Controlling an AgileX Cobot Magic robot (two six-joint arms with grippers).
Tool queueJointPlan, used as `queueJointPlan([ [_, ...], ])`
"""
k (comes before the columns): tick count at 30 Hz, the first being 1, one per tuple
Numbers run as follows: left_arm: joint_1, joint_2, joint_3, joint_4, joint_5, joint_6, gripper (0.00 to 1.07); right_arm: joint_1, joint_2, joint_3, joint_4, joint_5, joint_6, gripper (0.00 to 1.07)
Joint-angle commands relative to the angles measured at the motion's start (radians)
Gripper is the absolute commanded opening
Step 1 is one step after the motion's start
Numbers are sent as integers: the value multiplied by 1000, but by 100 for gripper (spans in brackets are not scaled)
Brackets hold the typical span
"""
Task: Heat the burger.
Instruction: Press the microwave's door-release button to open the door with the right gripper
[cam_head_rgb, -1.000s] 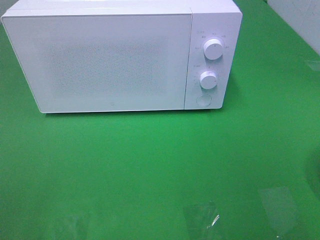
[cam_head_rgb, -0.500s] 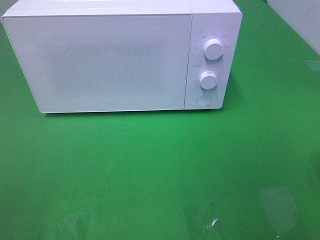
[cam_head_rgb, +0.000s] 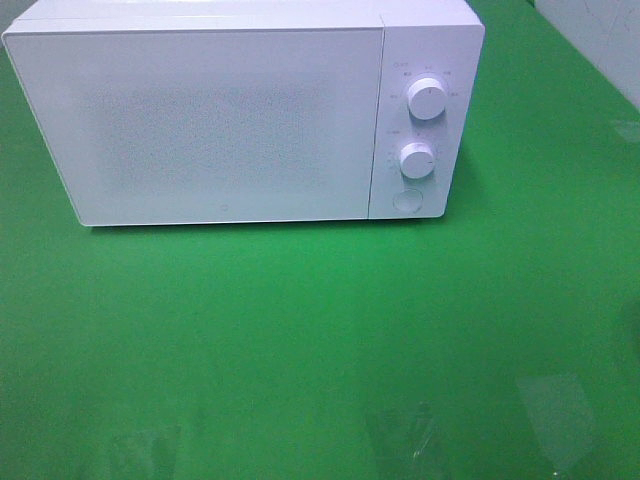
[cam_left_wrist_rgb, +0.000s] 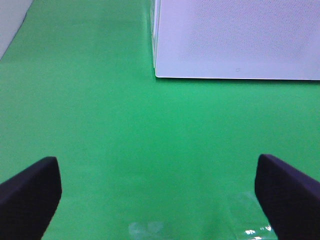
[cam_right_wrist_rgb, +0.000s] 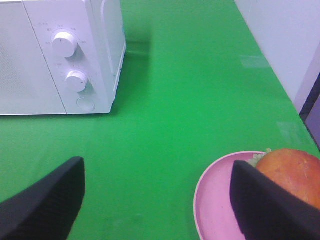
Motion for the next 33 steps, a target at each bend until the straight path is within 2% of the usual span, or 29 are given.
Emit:
queueJointPlan([
  [1,-3,-11,2,-4,-13,5,100,-3,80,-9,-2,-112,-8,76],
  [33,-3,-11,2,-4,-13,5,100,-3,600,-2,-2,-711,-7,76],
])
